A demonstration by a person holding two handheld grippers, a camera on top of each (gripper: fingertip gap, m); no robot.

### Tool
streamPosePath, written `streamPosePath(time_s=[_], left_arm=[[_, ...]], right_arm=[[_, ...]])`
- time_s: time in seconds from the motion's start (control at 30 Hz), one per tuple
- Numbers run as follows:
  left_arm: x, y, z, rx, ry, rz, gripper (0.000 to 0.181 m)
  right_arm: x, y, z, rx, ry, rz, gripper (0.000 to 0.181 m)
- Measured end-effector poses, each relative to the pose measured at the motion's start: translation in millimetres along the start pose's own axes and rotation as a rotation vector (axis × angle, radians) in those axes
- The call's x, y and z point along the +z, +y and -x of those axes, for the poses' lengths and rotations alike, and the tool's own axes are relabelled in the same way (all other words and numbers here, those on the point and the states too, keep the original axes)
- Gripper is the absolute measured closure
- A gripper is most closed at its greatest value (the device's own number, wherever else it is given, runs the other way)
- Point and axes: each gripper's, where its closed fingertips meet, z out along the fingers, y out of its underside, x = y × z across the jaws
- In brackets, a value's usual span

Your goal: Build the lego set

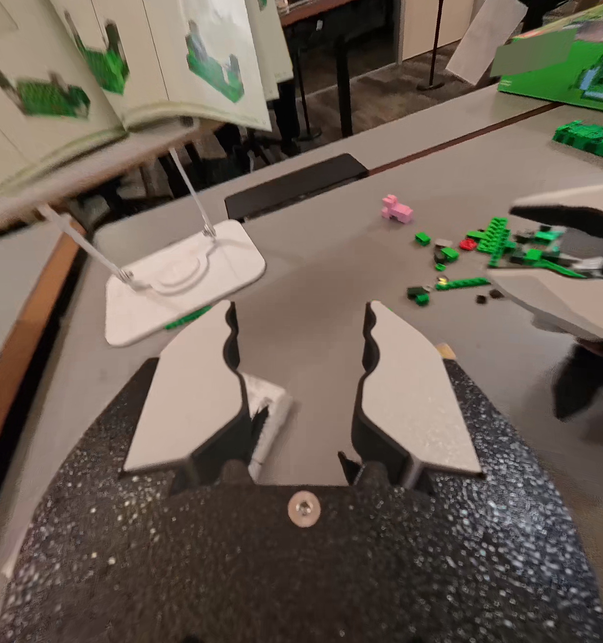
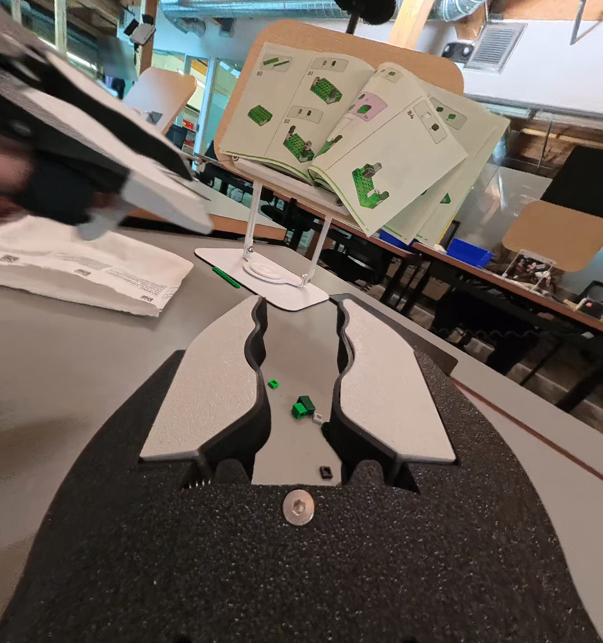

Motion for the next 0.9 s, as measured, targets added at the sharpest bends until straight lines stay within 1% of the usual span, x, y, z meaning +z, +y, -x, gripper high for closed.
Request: streamPosePath(time_s=[0.07,0.17,0.23,0.27,0.3,0.33,0.47,0.57,0.67,0.77,0.9], left_arm=[[22,-18,14,0.119,-0.036,-0.041,0.115],[68,-50,32,0.347,-0.086,-0.073,0.120],[97,-76,39,0.523,-0.132,-0.117,0.139],[109,-87,43,0.616,-0.169,-0.137,0.142],[120,-93,47,0.695,-0.207,-0.128,0.140],[130,-96,50,0.750,-0.236,-0.104,0.134],[148,-99,49,0.994,-0.320,-0.067,0.131],[155,-102,42,1.149,-0.342,-0.049,0.139],[164,-100,40,1.211,-0.327,-0.004,0.140],[172,-96,49,1.289,-0.341,0.080,0.132],[177,-89,57,1.304,-0.326,0.135,0.133]], right_arm=[[1,1,2,0.058,-0.018,-0.002,0.144],[-1,0,7,0.109,-0.047,-0.017,0.144],[-3,-3,10,0.131,-0.062,-0.030,0.144],[-3,-3,12,0.140,-0.070,-0.031,0.144],[-4,-3,13,0.146,-0.076,-0.031,0.144],[-4,-4,15,0.151,-0.081,-0.033,0.144],[-8,-10,32,0.162,-0.144,-0.047,0.144],[-10,-16,47,0.104,-0.188,-0.058,0.146],[-10,-16,52,0.063,-0.199,-0.058,0.146],[-9,-15,50,0.084,-0.199,-0.052,0.146],[-8,-12,48,0.109,-0.202,-0.044,0.145]])
